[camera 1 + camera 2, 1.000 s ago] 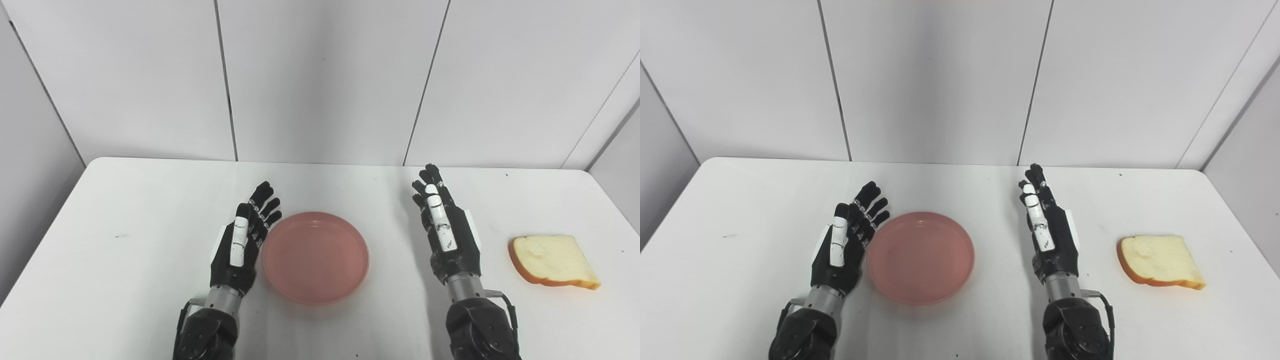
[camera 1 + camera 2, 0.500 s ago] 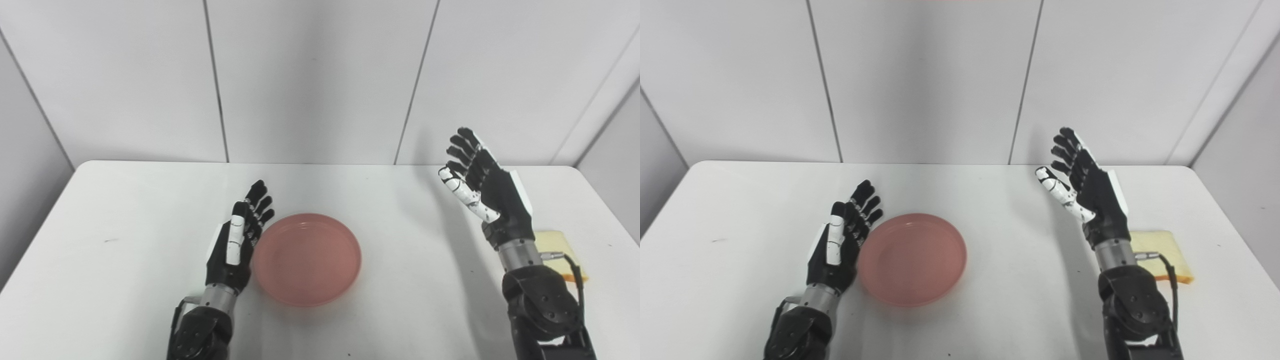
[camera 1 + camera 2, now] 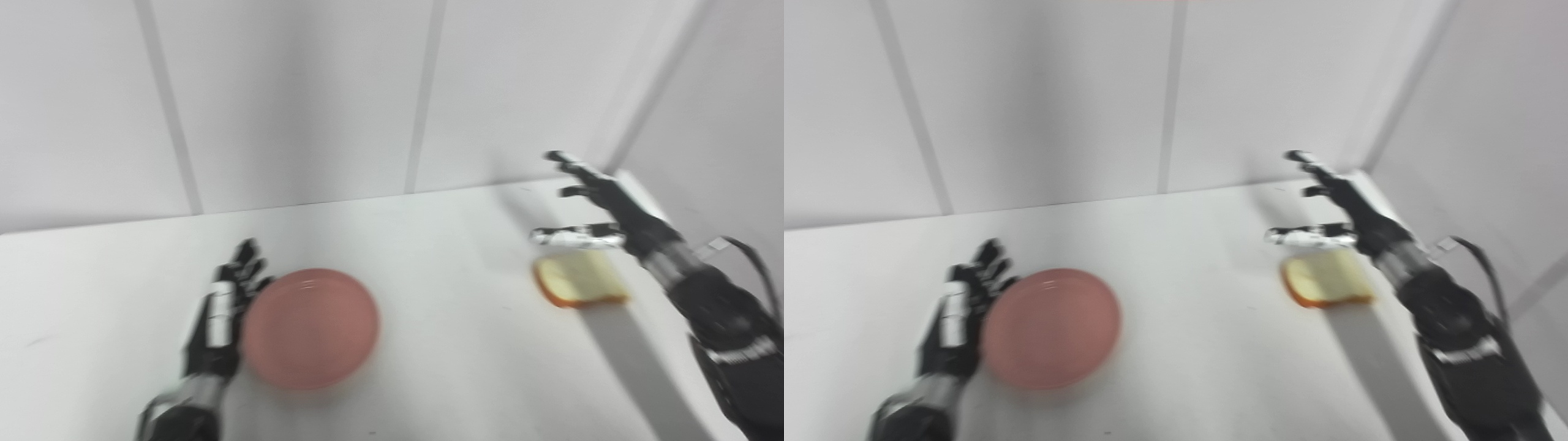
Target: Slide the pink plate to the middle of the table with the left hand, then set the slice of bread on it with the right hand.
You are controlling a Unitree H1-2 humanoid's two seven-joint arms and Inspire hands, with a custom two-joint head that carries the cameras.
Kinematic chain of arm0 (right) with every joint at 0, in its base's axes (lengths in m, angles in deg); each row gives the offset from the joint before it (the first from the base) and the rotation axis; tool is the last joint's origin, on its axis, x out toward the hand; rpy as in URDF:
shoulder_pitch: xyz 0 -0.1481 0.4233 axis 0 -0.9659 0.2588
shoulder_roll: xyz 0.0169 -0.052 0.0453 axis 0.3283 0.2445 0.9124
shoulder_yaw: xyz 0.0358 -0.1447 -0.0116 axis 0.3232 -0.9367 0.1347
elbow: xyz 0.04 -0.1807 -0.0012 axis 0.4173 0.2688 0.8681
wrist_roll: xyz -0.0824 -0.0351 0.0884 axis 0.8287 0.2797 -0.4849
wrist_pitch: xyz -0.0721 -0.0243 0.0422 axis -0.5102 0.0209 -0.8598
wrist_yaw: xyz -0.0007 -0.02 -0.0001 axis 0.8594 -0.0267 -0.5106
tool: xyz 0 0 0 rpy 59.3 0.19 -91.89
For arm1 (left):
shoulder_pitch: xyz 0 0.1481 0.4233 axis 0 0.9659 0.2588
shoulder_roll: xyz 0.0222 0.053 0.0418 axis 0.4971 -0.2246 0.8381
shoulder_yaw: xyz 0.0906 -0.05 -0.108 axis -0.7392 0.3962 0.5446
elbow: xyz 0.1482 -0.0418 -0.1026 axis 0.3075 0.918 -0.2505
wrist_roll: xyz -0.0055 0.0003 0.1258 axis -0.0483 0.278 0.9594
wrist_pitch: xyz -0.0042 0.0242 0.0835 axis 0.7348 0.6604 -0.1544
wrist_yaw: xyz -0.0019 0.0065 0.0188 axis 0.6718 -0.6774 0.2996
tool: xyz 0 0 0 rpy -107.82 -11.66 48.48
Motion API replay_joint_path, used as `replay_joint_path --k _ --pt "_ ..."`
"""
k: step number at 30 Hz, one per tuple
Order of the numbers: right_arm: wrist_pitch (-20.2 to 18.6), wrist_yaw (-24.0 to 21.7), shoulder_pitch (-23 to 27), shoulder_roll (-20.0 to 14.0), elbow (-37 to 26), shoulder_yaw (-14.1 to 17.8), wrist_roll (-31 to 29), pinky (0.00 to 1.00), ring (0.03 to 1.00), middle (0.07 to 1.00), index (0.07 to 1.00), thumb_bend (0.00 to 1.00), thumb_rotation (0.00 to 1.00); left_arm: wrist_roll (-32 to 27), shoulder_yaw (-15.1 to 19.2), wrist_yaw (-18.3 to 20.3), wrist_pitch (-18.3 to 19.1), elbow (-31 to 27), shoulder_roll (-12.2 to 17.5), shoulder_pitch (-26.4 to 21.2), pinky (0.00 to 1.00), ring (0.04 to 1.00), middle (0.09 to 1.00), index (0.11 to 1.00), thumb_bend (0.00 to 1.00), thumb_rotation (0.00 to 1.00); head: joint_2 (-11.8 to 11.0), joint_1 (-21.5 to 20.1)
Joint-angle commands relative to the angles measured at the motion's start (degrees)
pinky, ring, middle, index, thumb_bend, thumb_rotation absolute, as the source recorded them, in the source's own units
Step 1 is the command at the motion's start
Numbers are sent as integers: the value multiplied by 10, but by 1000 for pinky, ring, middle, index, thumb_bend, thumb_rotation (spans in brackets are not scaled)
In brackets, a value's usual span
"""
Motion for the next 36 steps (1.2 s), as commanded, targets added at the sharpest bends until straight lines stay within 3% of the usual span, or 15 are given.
replay_joint_path --k 1,9,16,21,28,30,36 --pt "1 -9 7 -28 -3 0 17 827 973 999 964 909 381 -9 5 10 8 -5 15 10 901 970 984 905 745 1000 1 -9" --pt "-12 -24 -6 -74 27 -7 88 893 993 998 976 977 293 -13 2 18 27 -22 22 14 947 976 987 919 789 998 3 -17" --pt "-63 -64 -16 -123 12 -22 153 943 998 991 984 989 266 -8 0 14 39 -42 22 22 935 969 986 920 771 1000 4 -26" --pt "-54 -83 -7 -143 31 -34 162 998 1000 982 962 1000 227 -6 0 15 40 -41 21 23 912 963 984 921 783 1000 4 -24" --pt "-71 -128 22 -166 54 -87 209 1000 1000 992 972 1000 235 -9 3 17 35 -39 21 23 904 961 977 912 798 993 5 -28" --pt "-70 -141 33 -167 63 -103 220 1000 1000 996 969 1000 204 -8 2 17 34 -38 21 24 894 960 976 912 801 991 5 -28" --pt "-68 -157 57 -157 82 -132 245 1000 1000 999 974 1000 257 -8 1 20 35 -37 21 24 905 956 976 909 805 991 4 -26"
